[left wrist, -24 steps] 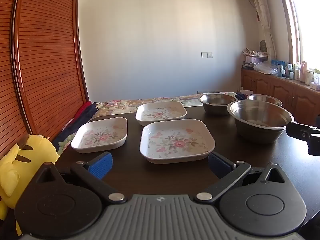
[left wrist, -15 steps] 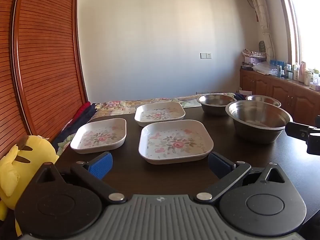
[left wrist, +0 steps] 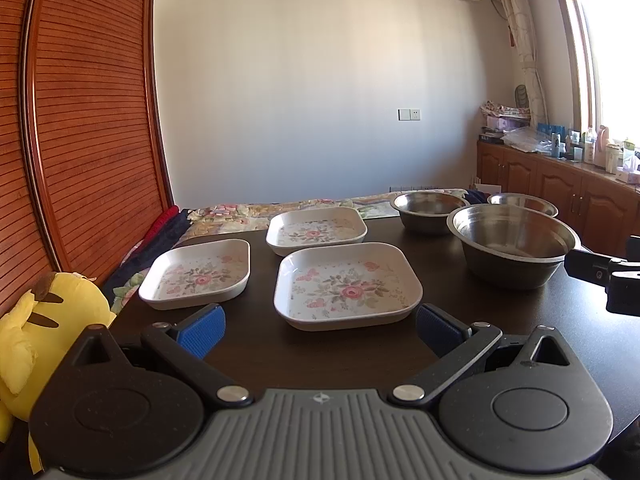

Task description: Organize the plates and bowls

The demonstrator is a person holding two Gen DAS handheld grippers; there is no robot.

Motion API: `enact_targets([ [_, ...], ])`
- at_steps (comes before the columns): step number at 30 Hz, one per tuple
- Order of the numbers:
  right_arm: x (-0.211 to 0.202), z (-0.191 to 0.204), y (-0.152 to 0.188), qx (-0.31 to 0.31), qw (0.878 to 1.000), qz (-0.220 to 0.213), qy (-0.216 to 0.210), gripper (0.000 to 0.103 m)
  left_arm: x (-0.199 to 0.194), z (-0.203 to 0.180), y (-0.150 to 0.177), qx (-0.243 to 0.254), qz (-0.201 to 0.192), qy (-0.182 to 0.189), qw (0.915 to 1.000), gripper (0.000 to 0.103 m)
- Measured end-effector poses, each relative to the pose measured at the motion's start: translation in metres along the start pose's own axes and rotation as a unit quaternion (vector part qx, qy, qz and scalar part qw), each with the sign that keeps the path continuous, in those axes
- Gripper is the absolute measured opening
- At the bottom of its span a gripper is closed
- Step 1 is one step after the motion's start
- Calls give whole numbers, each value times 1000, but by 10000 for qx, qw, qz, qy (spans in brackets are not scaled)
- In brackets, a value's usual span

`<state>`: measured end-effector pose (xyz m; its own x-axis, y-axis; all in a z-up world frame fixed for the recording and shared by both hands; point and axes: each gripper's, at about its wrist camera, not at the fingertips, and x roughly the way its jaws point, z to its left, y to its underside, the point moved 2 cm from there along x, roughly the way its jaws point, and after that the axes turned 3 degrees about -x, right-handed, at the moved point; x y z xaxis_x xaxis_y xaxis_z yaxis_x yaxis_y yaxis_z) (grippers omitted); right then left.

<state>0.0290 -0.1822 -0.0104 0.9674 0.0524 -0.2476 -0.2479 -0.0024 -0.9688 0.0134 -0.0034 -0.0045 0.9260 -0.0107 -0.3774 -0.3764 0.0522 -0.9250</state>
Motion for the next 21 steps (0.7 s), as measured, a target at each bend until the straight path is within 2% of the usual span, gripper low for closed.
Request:
enact_targets([
  [21, 0, 2, 1, -29, 10000, 10, 32, 103, 0, 0, 1, 26, -22, -17, 10000, 102],
])
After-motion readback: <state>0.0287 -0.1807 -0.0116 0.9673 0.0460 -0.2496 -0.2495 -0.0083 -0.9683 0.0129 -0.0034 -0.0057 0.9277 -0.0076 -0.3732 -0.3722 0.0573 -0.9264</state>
